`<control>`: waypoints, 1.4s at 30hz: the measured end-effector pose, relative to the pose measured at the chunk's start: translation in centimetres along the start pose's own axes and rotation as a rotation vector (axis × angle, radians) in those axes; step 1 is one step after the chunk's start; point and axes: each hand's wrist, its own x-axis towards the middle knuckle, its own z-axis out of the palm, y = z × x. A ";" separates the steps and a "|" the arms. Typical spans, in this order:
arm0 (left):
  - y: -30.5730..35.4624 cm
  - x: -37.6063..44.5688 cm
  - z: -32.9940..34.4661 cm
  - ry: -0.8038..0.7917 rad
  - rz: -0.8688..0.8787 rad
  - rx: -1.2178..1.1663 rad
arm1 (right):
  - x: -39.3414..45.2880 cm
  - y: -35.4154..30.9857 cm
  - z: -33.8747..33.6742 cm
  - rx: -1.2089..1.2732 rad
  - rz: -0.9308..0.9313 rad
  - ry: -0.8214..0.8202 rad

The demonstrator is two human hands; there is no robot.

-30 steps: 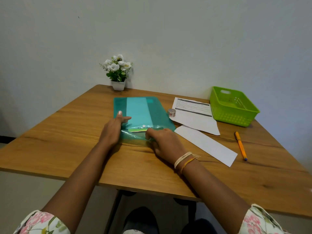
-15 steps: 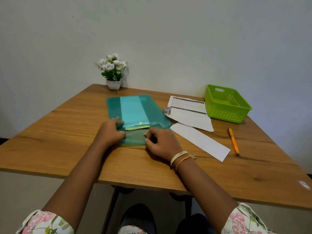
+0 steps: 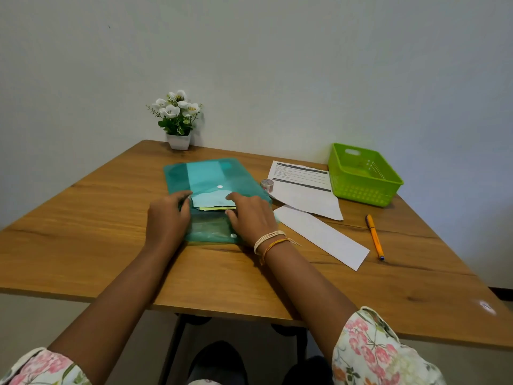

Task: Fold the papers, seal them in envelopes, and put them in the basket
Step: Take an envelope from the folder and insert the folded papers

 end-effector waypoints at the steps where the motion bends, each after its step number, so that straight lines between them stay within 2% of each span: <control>1: 0.0 0.0 0.0 0.000 -0.001 -0.002 | 0.1 -0.1 0.1 -0.025 -0.007 -0.003; 5: 0.0 -0.1 -0.1 -0.015 0.010 -0.005 | 0.5 -0.5 0.7 -0.153 -0.033 -0.022; 10: 0.1 -0.1 -0.1 -0.022 0.015 0.022 | 0.6 -0.4 1.5 -0.198 -0.064 0.010; 19: -0.2 0.1 0.2 -0.108 -0.026 0.036 | -0.2 0.4 1.4 0.094 0.059 0.140; 22: -0.4 0.2 0.4 -0.113 -0.036 0.042 | -0.2 0.4 1.0 0.160 0.100 0.102; 27: -0.5 0.3 0.5 -0.148 -0.040 0.047 | -1.2 0.9 0.4 0.150 0.027 0.061; 32: -0.5 0.3 0.5 -0.212 -0.095 0.041 | -3.0 1.7 -1.2 0.201 -0.067 0.258; 35: -0.7 0.4 0.6 -0.284 -0.166 0.005 | -3.9 2.0 -3.3 0.361 -0.094 0.301; 38: -0.8 0.5 0.5 -0.354 -0.203 -0.028 | -4.4 2.2 -5.6 0.531 -0.037 0.345; 42: -0.7 0.5 0.2 -0.347 -0.231 -0.111 | -4.0 2.5 -8.5 0.550 -0.011 0.585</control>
